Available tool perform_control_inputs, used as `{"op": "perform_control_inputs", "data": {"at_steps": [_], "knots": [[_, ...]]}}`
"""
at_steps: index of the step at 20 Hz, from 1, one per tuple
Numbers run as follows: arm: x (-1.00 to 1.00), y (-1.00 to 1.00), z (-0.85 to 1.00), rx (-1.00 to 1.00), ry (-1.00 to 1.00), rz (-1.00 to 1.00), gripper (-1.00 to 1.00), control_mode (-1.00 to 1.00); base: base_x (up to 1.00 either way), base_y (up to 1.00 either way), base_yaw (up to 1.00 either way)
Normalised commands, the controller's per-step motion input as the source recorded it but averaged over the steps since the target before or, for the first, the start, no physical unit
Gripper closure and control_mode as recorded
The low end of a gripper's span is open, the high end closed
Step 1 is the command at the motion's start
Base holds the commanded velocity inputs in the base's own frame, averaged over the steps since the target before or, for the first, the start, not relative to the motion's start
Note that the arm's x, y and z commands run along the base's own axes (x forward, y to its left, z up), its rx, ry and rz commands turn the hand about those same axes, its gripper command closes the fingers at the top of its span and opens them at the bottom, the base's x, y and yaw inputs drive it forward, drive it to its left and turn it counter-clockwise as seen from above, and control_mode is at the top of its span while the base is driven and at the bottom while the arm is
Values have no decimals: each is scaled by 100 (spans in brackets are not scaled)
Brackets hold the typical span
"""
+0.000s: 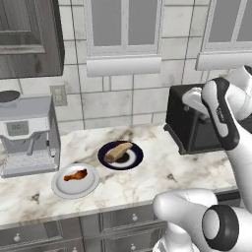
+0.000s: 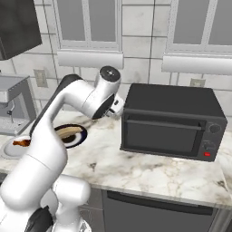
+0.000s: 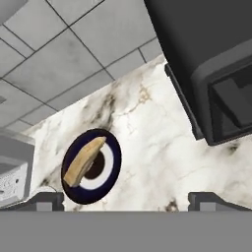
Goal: Open the toaster oven door. Place the baguette on the bottom rack in the toaster oven and place the chicken drumstick on the top rack.
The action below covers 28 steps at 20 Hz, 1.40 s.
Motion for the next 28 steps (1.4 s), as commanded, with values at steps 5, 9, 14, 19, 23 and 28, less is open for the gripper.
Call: {"op": "perform_control_inputs", "data": {"at_steps": [5, 9, 14, 19, 23, 28], "knots": [[0, -59, -13, 27, -14, -20, -100, -100, 0, 0, 0], [2, -62, -7, 40, -16, -19, -100, -100, 0, 0, 0], [11, -78, -18, 36, -4, -8, -100, -100, 0, 0, 0], [27, -59, -34, 27, -1, -3, -100, -100, 0, 0, 0], [53, -11, -51, 19, 0, -15, -100, -100, 0, 0, 0], [42, 0, -57, 19, 0, -17, -100, -100, 0, 0, 0]]}}
